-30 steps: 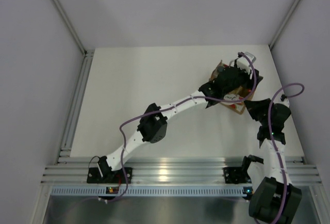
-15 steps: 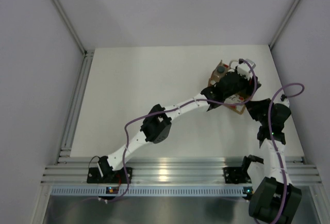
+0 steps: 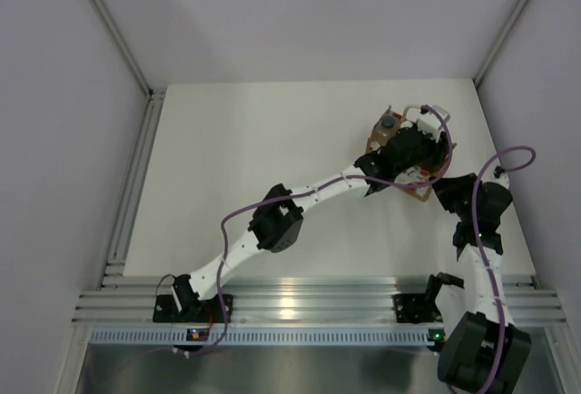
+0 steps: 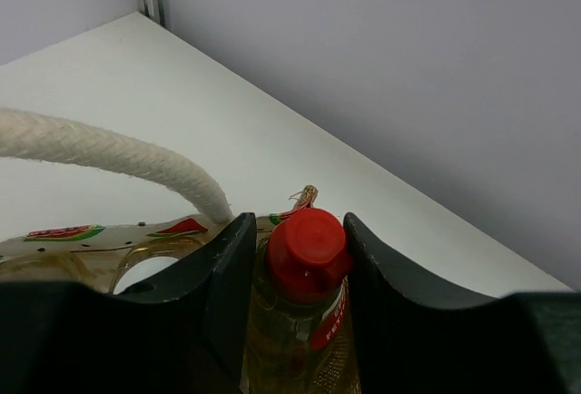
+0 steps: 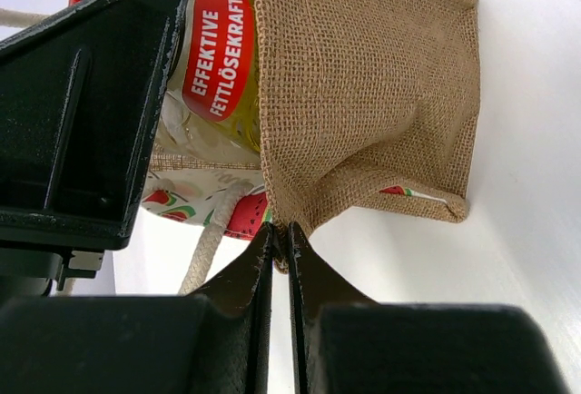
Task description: Take the personal care products out of the canvas bag
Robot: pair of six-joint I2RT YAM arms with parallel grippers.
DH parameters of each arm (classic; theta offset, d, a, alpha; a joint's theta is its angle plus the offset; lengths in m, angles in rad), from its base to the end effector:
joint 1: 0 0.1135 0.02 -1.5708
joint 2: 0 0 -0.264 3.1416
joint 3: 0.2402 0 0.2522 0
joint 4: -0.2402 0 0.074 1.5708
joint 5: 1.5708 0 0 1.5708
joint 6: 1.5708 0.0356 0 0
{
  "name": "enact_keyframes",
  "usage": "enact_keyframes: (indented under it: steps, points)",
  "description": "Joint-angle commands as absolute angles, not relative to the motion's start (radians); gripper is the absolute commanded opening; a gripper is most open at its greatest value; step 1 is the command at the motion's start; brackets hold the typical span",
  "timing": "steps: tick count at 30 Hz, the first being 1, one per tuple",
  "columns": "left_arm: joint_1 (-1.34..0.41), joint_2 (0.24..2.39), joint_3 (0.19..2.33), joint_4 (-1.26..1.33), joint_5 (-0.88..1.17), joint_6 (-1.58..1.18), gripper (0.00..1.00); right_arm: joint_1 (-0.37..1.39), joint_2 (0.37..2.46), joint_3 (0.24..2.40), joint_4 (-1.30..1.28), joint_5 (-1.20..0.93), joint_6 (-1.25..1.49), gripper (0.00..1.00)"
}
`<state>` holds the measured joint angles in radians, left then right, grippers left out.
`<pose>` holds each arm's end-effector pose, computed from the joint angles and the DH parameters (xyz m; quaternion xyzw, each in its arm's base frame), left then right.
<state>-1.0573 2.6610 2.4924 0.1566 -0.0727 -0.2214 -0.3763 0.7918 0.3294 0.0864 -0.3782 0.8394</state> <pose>0.3044 -0.5345 0.2523 0.2652 0.6600 -0.3984 0.5791 0.1724 -0.0540 0.2065 0.3770 0.7270 0.2781 0.5021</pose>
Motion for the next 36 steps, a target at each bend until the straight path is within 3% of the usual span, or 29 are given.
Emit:
enact_keyframes:
  steps: [1, 3, 4, 17, 26, 36]
  points:
    - [-1.069, 2.694, 2.536, 0.178, -0.075, -0.222, 0.24, -0.403, 0.792, 0.333, -0.035, -0.344, 0.807, 0.01]
    - [-1.071, 2.697, 2.540, 0.181, -0.075, -0.218, 0.12, -0.405, 0.793, 0.334, -0.035, -0.345, 0.807, 0.01]
    - [-1.071, 2.695, 2.545, 0.179, -0.078, -0.216, 0.00, -0.405, 0.795, 0.334, -0.035, -0.345, 0.808, 0.01]
    - [-1.123, 2.583, 2.545, 0.212, -0.126, -0.166, 0.00, -0.405, 0.765, 0.334, -0.034, -0.301, 0.850, 0.03]
    - [-1.124, 2.539, 2.548, 0.256, -0.120, -0.183, 0.00, -0.403, 0.779, 0.364, -0.034, -0.298, 0.857, 0.24]
    - [-1.146, 2.505, 2.548, 0.262, -0.115, -0.164, 0.00, -0.403, 0.830, 0.367, -0.031, -0.279, 0.841, 0.31]
